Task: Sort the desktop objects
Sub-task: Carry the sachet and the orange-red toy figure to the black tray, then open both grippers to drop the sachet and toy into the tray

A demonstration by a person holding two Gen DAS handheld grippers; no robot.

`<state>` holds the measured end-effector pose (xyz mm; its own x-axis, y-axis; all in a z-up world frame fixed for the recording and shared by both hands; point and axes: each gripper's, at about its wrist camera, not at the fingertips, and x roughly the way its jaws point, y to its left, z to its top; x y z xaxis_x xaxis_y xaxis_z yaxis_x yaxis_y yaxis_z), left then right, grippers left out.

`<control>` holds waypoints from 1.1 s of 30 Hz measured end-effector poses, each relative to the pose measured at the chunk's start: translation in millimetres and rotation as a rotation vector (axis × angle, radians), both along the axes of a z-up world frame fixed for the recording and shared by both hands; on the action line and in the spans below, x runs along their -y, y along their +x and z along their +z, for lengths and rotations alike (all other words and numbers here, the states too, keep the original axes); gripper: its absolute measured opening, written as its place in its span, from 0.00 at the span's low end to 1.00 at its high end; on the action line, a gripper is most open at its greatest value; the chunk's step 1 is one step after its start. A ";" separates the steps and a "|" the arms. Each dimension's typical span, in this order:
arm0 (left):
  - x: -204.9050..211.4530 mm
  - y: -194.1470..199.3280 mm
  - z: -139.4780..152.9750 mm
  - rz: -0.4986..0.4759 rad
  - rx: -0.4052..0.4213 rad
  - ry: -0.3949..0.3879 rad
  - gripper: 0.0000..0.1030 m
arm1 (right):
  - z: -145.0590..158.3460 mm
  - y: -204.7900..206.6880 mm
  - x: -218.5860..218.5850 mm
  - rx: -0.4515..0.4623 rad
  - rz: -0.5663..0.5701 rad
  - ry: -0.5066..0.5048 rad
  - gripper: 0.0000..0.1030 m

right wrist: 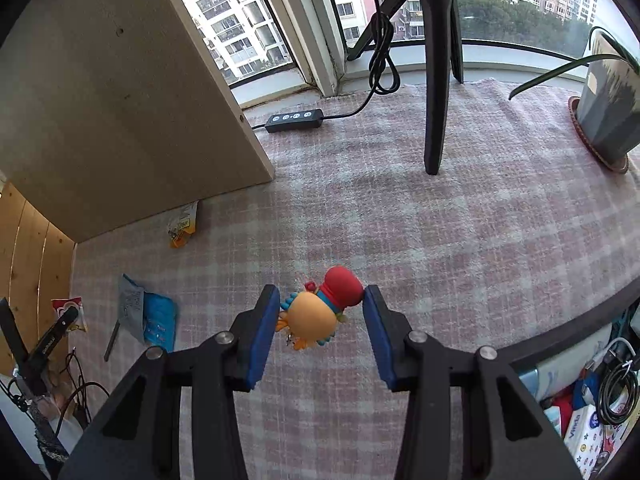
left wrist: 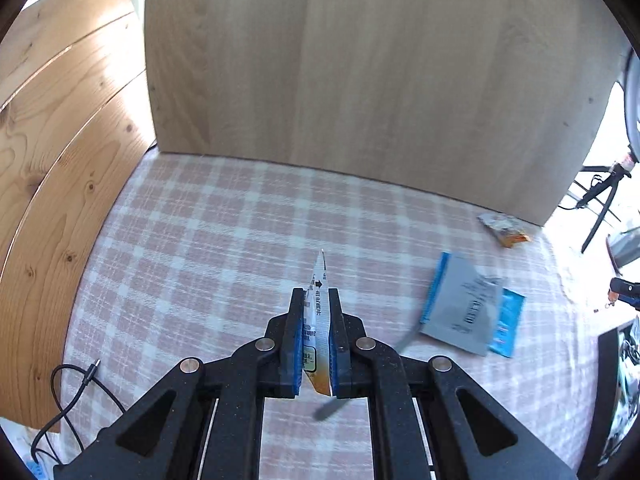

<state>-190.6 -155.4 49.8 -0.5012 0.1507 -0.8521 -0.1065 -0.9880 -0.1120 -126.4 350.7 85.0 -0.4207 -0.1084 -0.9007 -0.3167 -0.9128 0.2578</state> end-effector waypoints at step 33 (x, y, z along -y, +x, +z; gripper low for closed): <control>-483.7 199.2 85.3 -0.885 0.068 0.194 0.08 | 53.9 239.9 -190.0 -0.011 -0.418 0.097 0.41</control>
<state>8.6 328.3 135.1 -0.0838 0.6005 -0.7952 -0.8044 -0.5117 -0.3017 113.5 540.7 138.9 -0.4205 0.1586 -0.8933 -0.6620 -0.7270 0.1825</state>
